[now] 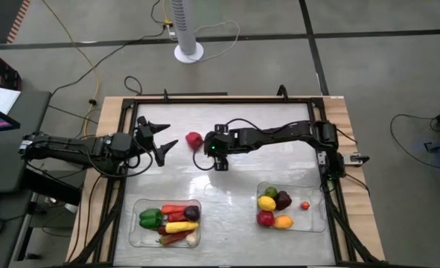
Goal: Sort produce into baskets
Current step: Put the red bell pepper into the right transparent bin
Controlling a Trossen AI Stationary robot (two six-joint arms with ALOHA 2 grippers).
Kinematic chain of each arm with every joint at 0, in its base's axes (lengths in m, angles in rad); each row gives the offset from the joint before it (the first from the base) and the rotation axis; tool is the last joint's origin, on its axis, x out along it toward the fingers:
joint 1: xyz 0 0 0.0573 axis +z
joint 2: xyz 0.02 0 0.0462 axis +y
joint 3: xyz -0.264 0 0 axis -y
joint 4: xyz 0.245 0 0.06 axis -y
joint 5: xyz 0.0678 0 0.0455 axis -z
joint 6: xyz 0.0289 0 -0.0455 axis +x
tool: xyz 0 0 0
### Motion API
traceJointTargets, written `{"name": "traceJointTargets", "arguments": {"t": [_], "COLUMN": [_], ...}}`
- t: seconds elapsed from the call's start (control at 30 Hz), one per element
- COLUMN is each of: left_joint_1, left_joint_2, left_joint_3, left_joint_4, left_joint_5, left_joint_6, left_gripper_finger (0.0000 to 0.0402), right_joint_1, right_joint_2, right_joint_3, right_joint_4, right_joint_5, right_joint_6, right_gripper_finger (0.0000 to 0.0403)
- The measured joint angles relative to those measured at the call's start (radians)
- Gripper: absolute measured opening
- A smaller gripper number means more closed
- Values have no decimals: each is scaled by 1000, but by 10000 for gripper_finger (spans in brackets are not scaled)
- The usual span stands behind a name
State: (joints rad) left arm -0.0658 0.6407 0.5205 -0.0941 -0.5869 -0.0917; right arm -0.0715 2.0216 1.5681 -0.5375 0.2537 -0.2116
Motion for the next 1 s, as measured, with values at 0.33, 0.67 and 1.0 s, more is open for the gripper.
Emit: {"name": "traceJointTargets", "arguments": {"t": [0.33,0.67,1.0], "left_joint_1": [0,0,0], "left_joint_2": [0,0,0], "left_joint_3": [0,0,0], "left_joint_4": [10,8,1], "left_joint_5": [0,0,0], "left_joint_6": [-2,0,0], "left_gripper_finger": [306,306,306], "right_joint_1": [-9,-4,15], "right_joint_2": [69,192,242], "right_joint_3": [-64,-61,-65], "right_joint_4": [251,485,530], "right_joint_5": [-50,143,279], "right_joint_6": [43,-2,-34], "right_gripper_finger": [142,211,173]}}
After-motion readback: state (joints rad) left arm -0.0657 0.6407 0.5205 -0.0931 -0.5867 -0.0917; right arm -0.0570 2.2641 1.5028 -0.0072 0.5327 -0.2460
